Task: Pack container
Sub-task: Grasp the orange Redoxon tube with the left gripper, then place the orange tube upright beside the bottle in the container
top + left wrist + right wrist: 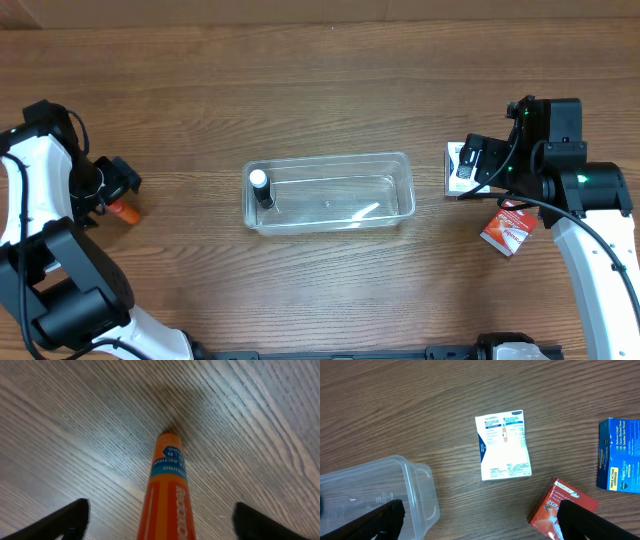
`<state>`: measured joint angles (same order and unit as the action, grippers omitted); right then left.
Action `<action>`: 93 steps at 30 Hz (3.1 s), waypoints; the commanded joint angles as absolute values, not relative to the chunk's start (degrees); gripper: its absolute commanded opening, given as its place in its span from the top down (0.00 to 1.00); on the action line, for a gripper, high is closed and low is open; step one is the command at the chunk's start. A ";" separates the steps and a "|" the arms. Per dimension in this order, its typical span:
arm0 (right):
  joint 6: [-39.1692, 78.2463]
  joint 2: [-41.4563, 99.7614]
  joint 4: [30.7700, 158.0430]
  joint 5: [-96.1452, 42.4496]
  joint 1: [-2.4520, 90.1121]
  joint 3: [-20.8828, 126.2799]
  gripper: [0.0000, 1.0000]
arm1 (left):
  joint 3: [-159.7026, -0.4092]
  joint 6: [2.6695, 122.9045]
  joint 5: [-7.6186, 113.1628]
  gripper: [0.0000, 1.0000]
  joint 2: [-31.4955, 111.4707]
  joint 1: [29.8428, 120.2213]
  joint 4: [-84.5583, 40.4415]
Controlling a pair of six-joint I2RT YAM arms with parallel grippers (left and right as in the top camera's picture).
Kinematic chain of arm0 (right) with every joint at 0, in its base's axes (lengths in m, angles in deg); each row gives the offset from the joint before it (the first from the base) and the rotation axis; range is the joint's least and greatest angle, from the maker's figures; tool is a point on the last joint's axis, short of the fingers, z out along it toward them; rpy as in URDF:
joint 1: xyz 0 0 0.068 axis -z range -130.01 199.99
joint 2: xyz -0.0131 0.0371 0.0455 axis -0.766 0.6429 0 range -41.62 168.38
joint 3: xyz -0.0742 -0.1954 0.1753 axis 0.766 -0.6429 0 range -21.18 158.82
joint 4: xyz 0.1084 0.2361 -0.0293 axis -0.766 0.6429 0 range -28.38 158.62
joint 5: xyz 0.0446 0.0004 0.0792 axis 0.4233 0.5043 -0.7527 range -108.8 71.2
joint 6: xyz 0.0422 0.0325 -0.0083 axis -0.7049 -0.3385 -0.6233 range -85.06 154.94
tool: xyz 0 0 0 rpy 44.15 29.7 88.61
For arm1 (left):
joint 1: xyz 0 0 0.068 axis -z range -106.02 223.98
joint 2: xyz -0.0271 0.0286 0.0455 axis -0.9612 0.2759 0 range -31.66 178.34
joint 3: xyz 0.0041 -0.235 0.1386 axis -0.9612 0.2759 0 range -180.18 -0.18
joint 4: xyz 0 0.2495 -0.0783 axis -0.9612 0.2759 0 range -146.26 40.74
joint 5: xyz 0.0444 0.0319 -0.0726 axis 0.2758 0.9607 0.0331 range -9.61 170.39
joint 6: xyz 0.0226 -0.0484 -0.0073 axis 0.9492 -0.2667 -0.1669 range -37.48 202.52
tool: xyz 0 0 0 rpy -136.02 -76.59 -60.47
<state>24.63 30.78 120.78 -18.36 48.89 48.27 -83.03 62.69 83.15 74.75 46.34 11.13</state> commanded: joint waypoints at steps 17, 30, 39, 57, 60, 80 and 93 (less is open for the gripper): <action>24.46 30.58 120.49 -17.66 49.11 50.13 0.00 | -86.70 63.65 81.49 0.91 74.53 46.80 14.61; 24.43 30.58 120.49 -17.66 49.11 50.13 0.00 | -92.27 58.38 75.42 0.96 50.07 73.03 24.90; 24.46 30.58 120.49 -18.75 49.11 50.13 0.00 | -88.27 47.76 82.30 0.96 52.33 95.33 24.18; 24.46 30.58 120.51 -18.75 49.11 50.13 0.00 | -69.70 47.83 83.98 0.83 61.62 96.88 5.97; 24.46 30.58 120.49 -18.75 49.11 50.13 0.00 | -69.70 48.26 83.96 0.71 62.75 96.88 6.02; 24.46 30.58 120.51 -18.73 49.11 50.13 0.00 | -77.91 51.98 83.79 0.19 62.71 96.88 8.49; 24.48 30.58 120.51 -18.71 49.11 50.13 0.00 | -102.35 52.90 92.38 0.00 61.00 96.35 23.35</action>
